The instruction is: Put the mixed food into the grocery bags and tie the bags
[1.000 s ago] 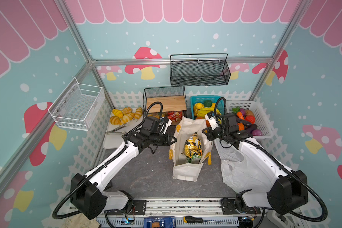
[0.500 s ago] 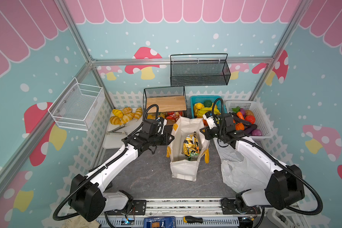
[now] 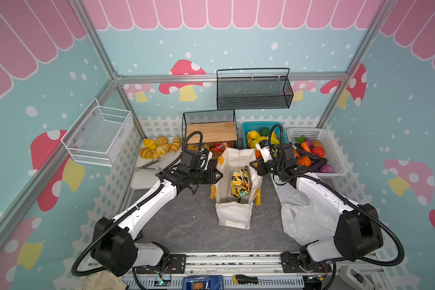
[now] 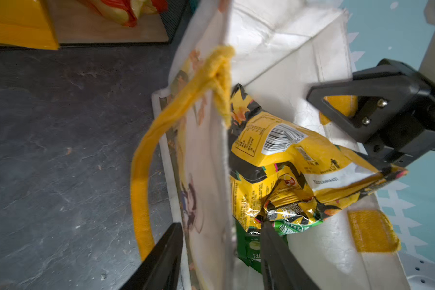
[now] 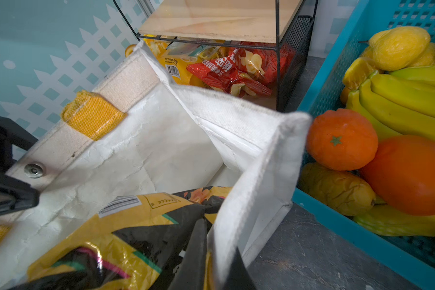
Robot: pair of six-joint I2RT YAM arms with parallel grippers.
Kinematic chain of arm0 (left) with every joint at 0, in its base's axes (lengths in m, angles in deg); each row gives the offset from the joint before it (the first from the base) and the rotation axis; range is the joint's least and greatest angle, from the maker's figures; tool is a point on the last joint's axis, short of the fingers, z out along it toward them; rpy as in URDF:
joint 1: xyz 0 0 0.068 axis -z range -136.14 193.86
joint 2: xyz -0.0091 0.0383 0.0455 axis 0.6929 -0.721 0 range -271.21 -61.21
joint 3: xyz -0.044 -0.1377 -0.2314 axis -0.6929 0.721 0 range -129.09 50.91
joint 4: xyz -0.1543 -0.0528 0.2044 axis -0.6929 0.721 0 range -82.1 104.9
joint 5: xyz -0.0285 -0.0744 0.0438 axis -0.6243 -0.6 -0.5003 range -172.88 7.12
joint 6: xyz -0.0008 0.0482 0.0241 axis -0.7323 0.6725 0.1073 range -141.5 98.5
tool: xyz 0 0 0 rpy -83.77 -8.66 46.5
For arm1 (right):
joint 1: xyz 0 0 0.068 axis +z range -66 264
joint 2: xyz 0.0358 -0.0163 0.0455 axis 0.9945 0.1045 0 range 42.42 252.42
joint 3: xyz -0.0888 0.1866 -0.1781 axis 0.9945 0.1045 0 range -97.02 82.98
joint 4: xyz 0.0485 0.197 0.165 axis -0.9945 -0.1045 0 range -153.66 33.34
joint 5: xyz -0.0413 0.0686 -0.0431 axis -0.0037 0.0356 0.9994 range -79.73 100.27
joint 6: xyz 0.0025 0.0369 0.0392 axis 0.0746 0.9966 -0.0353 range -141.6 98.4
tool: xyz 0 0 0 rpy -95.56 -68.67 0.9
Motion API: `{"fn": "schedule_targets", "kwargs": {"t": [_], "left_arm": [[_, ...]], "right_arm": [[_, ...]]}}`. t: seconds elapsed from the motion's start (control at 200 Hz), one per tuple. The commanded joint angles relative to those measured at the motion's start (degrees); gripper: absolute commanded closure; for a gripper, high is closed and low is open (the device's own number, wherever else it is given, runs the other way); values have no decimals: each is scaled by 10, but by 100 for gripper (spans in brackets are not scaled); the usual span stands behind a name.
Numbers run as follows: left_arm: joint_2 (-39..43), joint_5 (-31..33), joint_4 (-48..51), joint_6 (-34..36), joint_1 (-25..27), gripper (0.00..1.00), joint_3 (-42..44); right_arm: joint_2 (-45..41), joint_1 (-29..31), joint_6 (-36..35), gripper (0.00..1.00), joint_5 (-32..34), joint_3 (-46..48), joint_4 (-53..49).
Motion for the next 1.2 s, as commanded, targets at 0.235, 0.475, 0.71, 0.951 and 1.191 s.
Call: {"fn": "schedule_targets", "kwargs": {"t": [0.235,0.475,0.71,0.951,1.191], "left_arm": [[38,106,44,22,-28,89,3],[90,118,141,69,-192,94,-4],[29,135,137,71,-272,91,-47],[49,136,99,58,-319,74,-30],[82,107,87,56,-332,58,-31]], "right_arm": [[14,39,56,91,-35,27,121],[116,107,110,89,-56,-77,188],[157,110,86,69,-59,-148,157],[23,94,-5,32,153,-52,35],[-140,-5,21,15,271,118,-8]]}}
